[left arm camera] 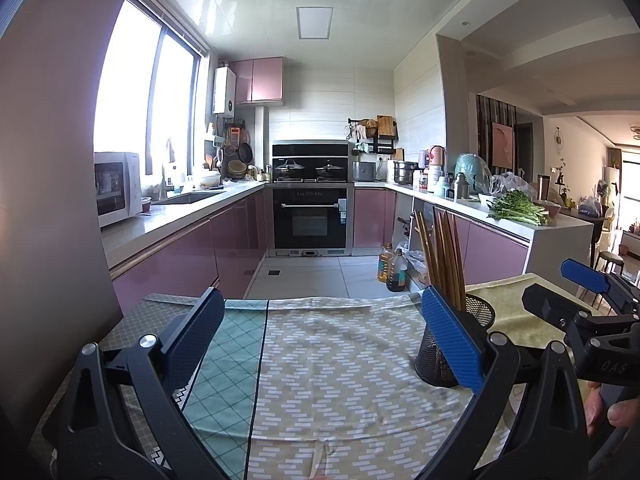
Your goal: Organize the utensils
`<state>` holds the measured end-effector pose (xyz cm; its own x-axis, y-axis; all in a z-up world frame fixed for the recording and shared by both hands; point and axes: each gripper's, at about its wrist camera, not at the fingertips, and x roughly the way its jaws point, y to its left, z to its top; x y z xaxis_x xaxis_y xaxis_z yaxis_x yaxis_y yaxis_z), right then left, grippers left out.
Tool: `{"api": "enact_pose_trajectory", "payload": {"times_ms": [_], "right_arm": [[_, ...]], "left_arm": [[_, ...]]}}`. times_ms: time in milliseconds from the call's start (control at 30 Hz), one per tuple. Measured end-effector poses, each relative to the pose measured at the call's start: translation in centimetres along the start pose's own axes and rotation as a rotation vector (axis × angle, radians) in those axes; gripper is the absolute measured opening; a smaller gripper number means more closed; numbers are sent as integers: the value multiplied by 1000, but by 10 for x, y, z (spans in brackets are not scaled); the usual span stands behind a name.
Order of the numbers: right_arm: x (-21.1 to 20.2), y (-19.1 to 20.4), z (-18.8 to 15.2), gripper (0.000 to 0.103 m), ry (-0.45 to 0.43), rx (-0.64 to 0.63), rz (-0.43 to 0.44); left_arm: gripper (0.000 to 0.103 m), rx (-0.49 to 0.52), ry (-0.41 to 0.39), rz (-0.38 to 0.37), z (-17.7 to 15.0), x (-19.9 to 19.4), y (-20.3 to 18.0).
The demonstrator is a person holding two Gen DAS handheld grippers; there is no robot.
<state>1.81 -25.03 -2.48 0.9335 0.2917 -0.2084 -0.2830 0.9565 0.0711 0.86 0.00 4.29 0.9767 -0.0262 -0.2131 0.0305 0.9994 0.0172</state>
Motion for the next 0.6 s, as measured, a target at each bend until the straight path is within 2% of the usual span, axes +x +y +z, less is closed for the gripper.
{"api": "enact_pose_trajectory", "payload": {"times_ms": [367, 500, 600], "right_arm": [[1, -1, -2, 96, 12, 5, 5], [5, -14, -6, 96, 43, 10, -14], [22, -52, -17, 96, 154, 50, -101]], "left_arm": [[97, 7, 20, -3, -4, 3, -4], [97, -25, 94, -13, -9, 18, 3], [97, -22, 209, 0, -21, 43, 11]]}}
